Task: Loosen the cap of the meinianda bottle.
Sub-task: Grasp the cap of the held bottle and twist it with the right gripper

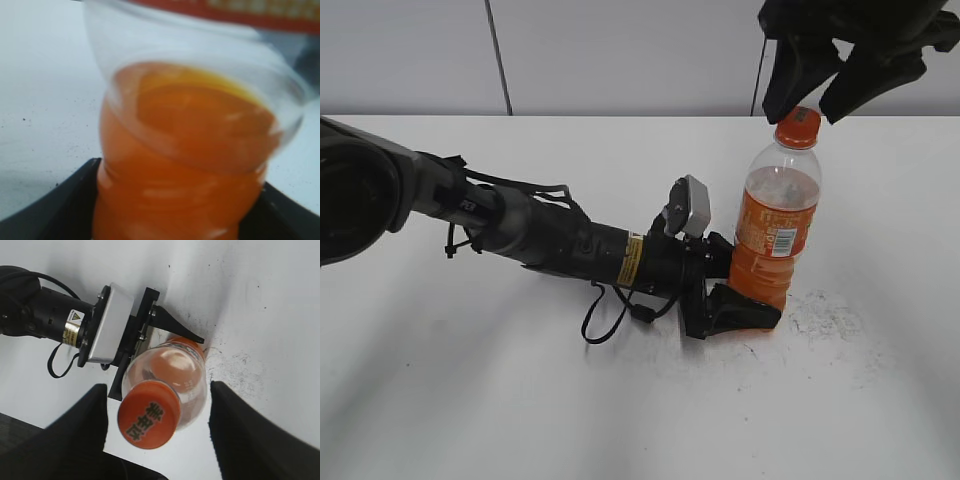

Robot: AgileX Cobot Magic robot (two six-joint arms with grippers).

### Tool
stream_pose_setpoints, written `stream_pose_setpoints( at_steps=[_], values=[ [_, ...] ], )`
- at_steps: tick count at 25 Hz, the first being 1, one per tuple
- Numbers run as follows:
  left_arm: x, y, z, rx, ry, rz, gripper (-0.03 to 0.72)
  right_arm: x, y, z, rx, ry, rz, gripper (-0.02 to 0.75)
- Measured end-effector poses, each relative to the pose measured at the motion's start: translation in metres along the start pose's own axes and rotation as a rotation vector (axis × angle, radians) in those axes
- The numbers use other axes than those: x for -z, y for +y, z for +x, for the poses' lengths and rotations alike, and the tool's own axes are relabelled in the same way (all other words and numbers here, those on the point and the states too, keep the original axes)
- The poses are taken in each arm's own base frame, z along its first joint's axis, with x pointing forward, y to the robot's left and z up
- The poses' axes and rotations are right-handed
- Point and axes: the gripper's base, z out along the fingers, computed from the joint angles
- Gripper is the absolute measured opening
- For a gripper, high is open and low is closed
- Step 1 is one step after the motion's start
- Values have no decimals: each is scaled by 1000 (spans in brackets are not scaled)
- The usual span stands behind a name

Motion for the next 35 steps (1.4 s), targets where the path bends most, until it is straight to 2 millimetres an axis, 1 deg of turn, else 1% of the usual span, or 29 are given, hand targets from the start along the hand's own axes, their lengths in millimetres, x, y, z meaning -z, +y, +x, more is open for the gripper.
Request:
stream_pose_setpoints(
  at_steps=[3, 5, 6, 11, 14, 15, 16, 20, 22, 24, 27, 28, 31, 32, 33, 35],
  values=[
    [0, 0, 0, -1, 0, -1, 565, 0, 1, 0, 11, 0, -10, 356],
    [0, 0, 0, 0, 0, 0, 565, 0, 1, 0, 22, 0, -13, 271],
    [0, 0, 0, 0, 0, 0, 565, 0, 1, 0, 25, 0, -14, 259],
    [0, 0, 0, 0, 0, 0, 565, 0, 2, 0, 74, 0, -17, 259],
    [0, 0, 0, 0, 1, 1, 565, 0, 2, 0, 194, -1, -21, 259],
    [0, 0, 0, 0, 1, 1, 565, 0, 2, 0, 204, -1, -22, 259],
    [0, 0, 0, 0, 1, 1, 565, 0, 2, 0, 309, -3, -25, 259],
    [0, 0, 0, 0, 1, 1, 565, 1, 4, 0, 599, -13, -39, 255],
    [0, 0, 0, 0, 1, 1, 565, 2, 5, 0, 688, -20, -49, 252],
    [0, 0, 0, -1, 1, 1, 564, 2, 6, 0, 727, -24, -55, 251],
    [0, 0, 0, -2, 2, 3, 564, 2, 6, 0, 706, -26, -63, 253],
    [0, 0, 0, -2, 1, 4, 564, 2, 7, 0, 637, -25, -65, 285],
    [-1, -1, 0, -2, 2, 4, 564, 3, 8, 1, 437, -22, -76, 451],
    [-1, -1, 0, -2, 2, 4, 564, 3, 8, 1, 381, -19, -77, 489],
    [-1, -1, 0, -2, 2, 4, 564, 3, 7, 1, 313, -17, -75, 517],
    [-1, -1, 0, -2, 2, 4, 564, 3, 6, 1, 197, -11, -59, 526]
  ],
)
